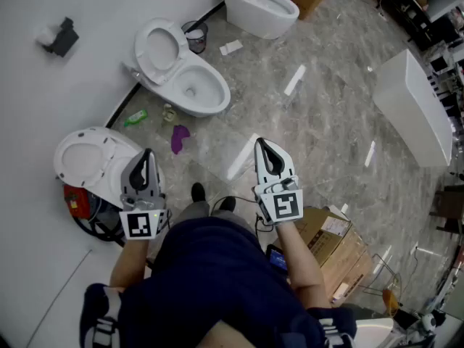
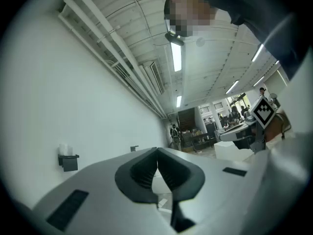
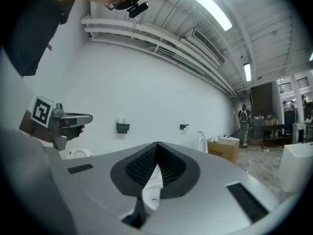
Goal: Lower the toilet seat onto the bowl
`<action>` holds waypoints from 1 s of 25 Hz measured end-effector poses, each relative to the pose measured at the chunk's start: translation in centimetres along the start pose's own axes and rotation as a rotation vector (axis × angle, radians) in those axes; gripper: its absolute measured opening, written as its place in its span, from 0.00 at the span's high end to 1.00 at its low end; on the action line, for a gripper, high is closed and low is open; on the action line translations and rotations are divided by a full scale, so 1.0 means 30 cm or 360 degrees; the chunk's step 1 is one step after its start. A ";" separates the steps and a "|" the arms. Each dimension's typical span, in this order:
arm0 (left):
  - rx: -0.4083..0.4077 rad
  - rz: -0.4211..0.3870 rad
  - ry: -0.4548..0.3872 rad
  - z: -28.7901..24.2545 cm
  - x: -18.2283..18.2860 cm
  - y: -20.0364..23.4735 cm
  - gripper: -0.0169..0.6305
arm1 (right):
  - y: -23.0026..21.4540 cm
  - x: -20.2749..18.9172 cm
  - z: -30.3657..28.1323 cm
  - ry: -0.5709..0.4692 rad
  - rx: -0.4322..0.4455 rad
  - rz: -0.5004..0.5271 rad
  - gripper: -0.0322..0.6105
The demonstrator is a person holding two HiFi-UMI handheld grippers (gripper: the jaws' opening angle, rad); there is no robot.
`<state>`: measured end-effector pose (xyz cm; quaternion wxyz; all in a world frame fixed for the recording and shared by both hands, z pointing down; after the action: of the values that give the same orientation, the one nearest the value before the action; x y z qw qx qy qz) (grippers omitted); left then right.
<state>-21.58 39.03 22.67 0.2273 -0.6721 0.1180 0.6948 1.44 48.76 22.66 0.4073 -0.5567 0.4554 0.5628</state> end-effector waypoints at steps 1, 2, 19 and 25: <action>0.0003 0.0004 -0.0001 0.000 0.000 -0.003 0.94 | -0.006 -0.019 0.002 0.0006 -0.0001 0.0005 0.92; 0.0005 0.0007 -0.0001 -0.001 0.000 -0.006 0.94 | -0.010 -0.033 0.003 0.0010 -0.0001 0.0011 0.92; -0.0020 -0.0011 0.0017 -0.026 -0.013 -0.020 0.94 | -0.020 -0.111 -0.002 0.0058 0.0007 0.0026 0.92; -0.0032 -0.0020 0.0026 -0.038 -0.019 -0.026 0.94 | -0.027 -0.105 -0.013 0.0059 0.0020 -0.0004 0.92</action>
<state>-20.22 39.08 23.25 0.2238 -0.6807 0.1085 0.6891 2.48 48.75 25.76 0.4030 -0.5650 0.4657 0.5491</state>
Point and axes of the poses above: the fingertips, and each gripper's own axes: z backward along the fingers, y to its left, x out of its top, the point moved 1 cm from there along z, backward along the fingers, and after that the axes turned 13 degrees about -x, right-handed, at the moved point
